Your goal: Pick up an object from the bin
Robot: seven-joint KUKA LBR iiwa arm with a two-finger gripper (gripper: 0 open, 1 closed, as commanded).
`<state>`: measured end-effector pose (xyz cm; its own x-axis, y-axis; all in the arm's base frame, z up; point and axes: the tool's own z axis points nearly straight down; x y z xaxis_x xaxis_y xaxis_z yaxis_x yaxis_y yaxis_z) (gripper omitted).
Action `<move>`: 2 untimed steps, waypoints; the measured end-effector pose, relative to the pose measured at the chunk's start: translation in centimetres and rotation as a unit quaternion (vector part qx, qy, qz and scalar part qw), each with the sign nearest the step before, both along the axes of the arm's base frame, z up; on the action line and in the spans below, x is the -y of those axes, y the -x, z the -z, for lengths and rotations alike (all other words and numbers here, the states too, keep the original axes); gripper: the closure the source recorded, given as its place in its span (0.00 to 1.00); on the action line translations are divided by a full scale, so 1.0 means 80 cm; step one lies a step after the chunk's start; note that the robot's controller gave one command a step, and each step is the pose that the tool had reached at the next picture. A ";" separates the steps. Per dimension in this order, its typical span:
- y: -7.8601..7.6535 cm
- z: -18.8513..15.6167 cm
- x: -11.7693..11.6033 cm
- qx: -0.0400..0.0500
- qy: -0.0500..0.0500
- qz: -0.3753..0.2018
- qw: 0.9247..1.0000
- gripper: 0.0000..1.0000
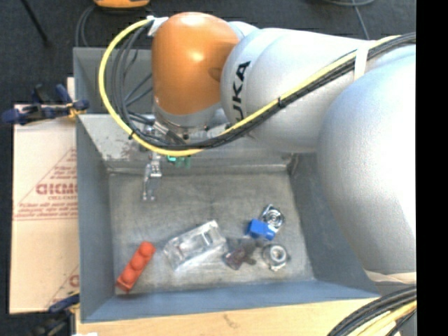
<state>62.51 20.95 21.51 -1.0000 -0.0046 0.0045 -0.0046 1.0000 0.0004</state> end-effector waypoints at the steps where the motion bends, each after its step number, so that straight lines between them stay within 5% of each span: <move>1: 0.064 0.119 0.013 0.006 -0.001 -0.086 0.996 0.00; 2: 0.025 0.096 0.160 0.006 0.002 -0.133 0.991 0.00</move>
Offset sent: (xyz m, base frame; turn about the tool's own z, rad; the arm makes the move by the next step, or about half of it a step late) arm -0.0679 -0.0120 -0.1262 -0.2006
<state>60.54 8.18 13.81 -0.9635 -0.2677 -0.0062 -0.2677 0.9635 -0.0057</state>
